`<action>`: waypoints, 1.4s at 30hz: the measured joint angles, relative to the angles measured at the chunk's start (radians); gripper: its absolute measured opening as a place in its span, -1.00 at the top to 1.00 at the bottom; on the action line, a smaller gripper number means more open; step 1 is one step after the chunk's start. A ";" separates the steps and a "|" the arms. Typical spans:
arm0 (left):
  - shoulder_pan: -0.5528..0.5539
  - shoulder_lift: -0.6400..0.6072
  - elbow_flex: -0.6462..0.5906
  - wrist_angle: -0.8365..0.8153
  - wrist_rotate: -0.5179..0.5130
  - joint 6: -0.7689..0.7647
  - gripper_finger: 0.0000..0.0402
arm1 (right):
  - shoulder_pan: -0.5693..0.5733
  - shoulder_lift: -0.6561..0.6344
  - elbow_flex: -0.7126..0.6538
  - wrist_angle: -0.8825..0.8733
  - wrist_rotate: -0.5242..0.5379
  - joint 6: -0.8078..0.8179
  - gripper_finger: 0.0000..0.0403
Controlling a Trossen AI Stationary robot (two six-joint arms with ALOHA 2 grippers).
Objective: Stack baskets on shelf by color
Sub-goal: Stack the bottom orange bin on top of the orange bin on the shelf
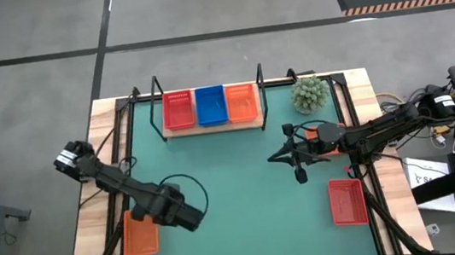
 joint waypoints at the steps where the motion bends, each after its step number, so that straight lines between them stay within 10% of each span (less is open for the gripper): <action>1: -0.011 -0.004 -0.008 0.000 0.007 -0.022 0.95 | 0.000 0.001 0.000 0.000 0.000 0.004 0.96; 14: -0.082 -0.032 -0.219 0.141 0.037 -0.156 0.11 | 0.000 0.002 0.000 -0.009 -0.010 0.021 0.96; 21: -0.084 -0.039 -0.346 0.206 0.099 -0.181 0.00 | 0.000 0.002 0.000 -0.009 -0.010 0.021 0.96; 42: -0.084 -0.038 -0.458 0.406 0.129 -0.209 0.97 | 0.000 0.003 -0.001 -0.008 -0.010 0.020 0.96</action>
